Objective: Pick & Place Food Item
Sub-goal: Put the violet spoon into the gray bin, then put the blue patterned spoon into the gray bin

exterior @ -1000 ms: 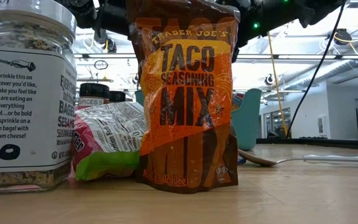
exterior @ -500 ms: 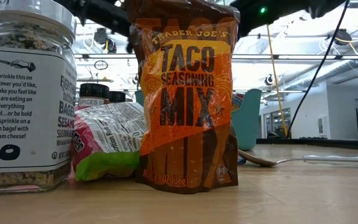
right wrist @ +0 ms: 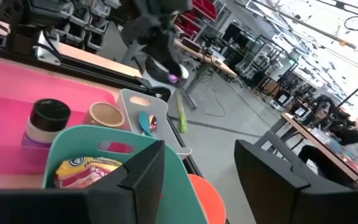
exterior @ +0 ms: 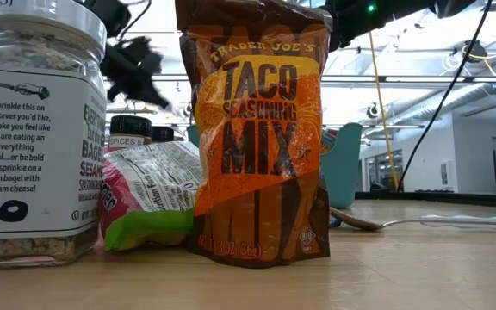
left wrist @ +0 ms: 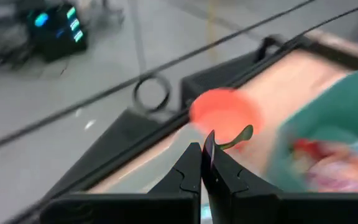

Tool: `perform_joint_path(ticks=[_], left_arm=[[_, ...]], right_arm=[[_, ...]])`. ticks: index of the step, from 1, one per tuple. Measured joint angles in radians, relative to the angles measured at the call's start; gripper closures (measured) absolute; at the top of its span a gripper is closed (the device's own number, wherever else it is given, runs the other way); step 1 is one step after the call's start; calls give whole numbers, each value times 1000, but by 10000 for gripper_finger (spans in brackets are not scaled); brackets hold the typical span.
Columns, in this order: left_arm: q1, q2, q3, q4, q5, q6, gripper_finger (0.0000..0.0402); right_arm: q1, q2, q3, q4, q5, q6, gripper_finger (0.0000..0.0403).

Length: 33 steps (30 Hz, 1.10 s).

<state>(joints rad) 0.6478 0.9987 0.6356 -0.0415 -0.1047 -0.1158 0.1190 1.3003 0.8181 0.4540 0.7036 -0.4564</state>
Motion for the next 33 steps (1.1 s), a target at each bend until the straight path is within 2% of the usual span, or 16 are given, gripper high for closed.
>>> perform_joint_path(ticks=[4, 9, 11, 21, 33], left_arm=[[105, -30, -59, -7, 17, -37, 398], [218, 0, -113, 8, 255, -58, 398], [239, 27, -122, 9, 296, -81, 398], [220, 201, -112, 69, 297, -133, 387], [219, 204, -102, 77, 235, -160, 252]], right_arm=[[-8, 0, 0, -3, 0, 6, 223], [-8, 0, 0, -3, -1, 7, 226], [-8, 0, 0, -3, -2, 7, 226], [-9, 0, 0, -3, -2, 8, 231], [-9, 1, 0, -18, -1, 8, 231]])
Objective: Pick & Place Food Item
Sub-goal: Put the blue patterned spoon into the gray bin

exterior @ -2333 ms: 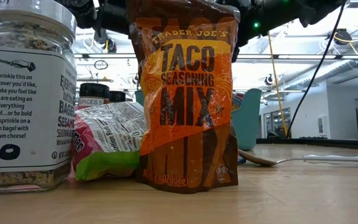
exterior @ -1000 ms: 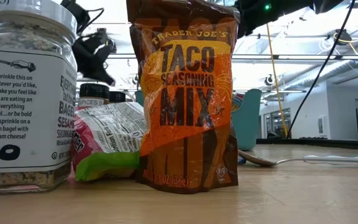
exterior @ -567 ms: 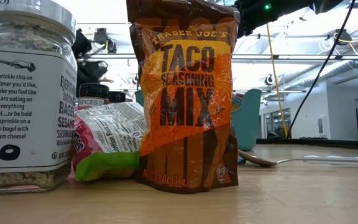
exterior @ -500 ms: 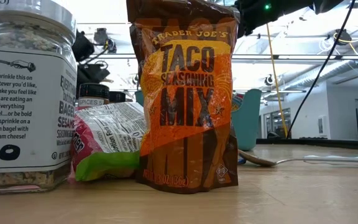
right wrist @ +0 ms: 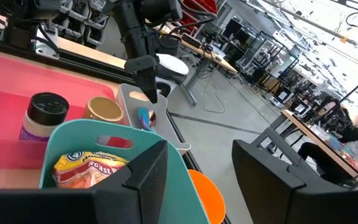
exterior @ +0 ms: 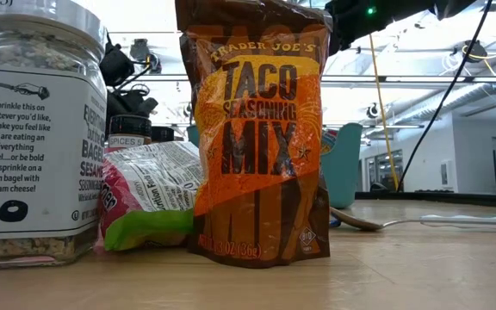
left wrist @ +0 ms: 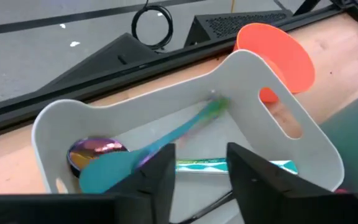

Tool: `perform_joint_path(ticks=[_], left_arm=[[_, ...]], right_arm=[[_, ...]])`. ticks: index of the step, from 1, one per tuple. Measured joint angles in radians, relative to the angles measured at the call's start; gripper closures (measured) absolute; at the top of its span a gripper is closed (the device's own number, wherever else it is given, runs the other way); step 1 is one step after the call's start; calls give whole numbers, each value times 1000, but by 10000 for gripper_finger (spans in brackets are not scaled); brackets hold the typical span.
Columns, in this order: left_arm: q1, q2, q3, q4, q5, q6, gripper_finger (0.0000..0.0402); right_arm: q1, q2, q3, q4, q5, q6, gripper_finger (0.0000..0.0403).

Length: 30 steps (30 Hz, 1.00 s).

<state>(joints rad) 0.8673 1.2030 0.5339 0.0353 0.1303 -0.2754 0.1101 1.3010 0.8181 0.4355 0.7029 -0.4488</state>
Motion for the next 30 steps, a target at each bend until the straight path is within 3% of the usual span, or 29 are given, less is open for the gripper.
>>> perform_joint_path(ticks=[7, 14, 17, 23, 30], left_arm=[[4, -62, 0, -1, 0, 16, 186], [2, -235, 0, -5, 1, 6, 163], [0, -299, 0, -4, 1, -7, 163], [-15, -361, 0, 17, 2, -60, 162], [-37, -366, 0, 50, 1, -48, 162]], right_arm=[[0, 0, 0, -2, 1, 18, 227], [15, 0, 0, -138, -5, 109, 231], [29, -2, 0, -252, -103, 210, 228], [74, -3, 0, -397, -490, 383, 223], [195, 30, 0, -548, -546, 566, 222]])
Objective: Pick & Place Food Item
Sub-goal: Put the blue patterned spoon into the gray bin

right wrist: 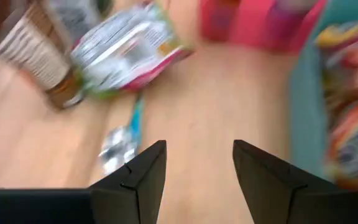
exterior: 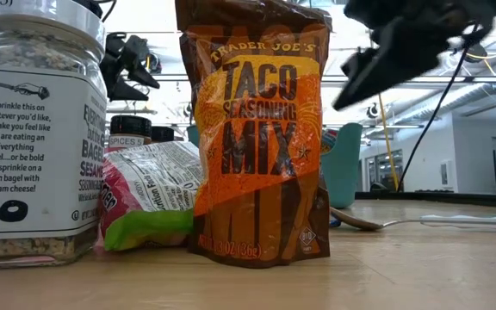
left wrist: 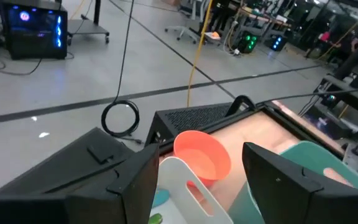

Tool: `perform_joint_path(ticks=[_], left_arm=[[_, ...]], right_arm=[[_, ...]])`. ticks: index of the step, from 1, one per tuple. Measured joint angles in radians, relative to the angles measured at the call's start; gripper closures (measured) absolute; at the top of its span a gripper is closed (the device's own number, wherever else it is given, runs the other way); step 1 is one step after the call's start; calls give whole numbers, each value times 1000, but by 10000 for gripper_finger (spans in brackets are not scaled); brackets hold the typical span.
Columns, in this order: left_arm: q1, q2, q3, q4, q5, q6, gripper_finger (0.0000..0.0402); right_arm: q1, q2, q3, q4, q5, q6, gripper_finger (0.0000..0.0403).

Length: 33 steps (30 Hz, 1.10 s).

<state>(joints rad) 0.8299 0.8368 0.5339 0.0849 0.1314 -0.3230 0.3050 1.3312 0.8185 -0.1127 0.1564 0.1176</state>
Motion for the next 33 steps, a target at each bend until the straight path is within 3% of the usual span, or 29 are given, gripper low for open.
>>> perform_joint_path(ticks=[10, 17, 26, 33], left_arm=[[-6, 0, 0, -2, 0, -14, 162], [-6, 0, 0, -2, 0, -45, 163], [-8, 1, 0, -2, 0, -142, 163], [-13, 1, 0, -8, 29, -158, 162]], right_arm=[[184, 169, 1, -84, -24, 310, 222], [240, 294, 1, -52, 99, 349, 222], [254, 366, 3, 20, 52, 395, 225], [267, 368, 3, -45, 102, 401, 304]])
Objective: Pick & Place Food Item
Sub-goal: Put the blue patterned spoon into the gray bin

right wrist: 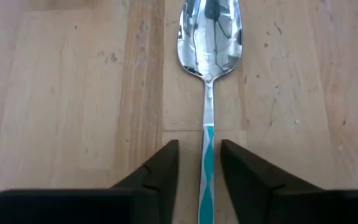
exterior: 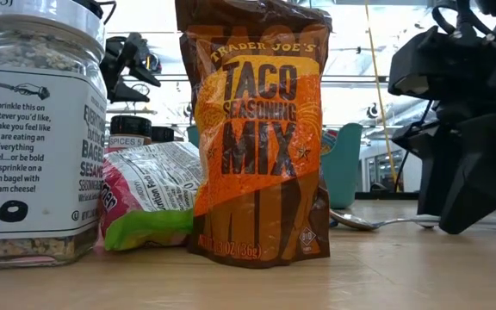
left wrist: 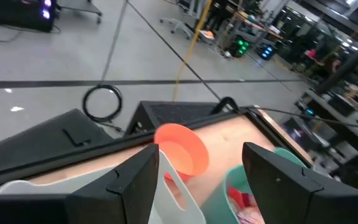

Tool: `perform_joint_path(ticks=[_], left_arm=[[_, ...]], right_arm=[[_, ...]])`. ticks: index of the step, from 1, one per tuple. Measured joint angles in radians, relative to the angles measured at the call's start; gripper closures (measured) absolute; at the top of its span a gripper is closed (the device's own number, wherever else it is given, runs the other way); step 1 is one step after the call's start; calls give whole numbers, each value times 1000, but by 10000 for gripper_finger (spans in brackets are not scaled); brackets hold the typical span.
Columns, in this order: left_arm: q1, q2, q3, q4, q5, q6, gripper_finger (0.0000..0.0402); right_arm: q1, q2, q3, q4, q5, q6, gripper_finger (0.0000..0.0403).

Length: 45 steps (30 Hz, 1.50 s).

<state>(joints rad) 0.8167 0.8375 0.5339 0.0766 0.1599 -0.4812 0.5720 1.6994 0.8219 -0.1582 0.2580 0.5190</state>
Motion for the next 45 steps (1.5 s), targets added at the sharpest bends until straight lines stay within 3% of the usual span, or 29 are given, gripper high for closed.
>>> perform_joint_path(ticks=[5, 11, 15, 21, 27, 30, 41, 45], left_arm=[[-13, 0, 0, 0, 69, 0, 162], [-30, 0, 0, 0, 77, 0, 162], [-42, 0, 0, 1, 77, 0, 162], [-78, 0, 0, 0, 128, 1, 162], [-117, 0, 0, 10, 172, 5, 162], [-140, 0, 0, 23, 174, 3, 162], [-270, 1, 0, 54, 233, 34, 162], [-375, 41, 0, 55, 233, 101, 162]], right_arm=[[0, 0, -1, -10, 0, -6, 387], [6, -30, 2, -8, -1, -17, 391], [31, -117, 11, -33, 14, -81, 395], [73, -284, 16, -4, 181, -233, 396], [63, -384, 18, 62, 500, -509, 396], [5, -388, 18, 135, 601, -661, 397], [-278, -282, -13, 413, 614, -939, 396], [-296, -214, -13, 495, 757, -1037, 395]])
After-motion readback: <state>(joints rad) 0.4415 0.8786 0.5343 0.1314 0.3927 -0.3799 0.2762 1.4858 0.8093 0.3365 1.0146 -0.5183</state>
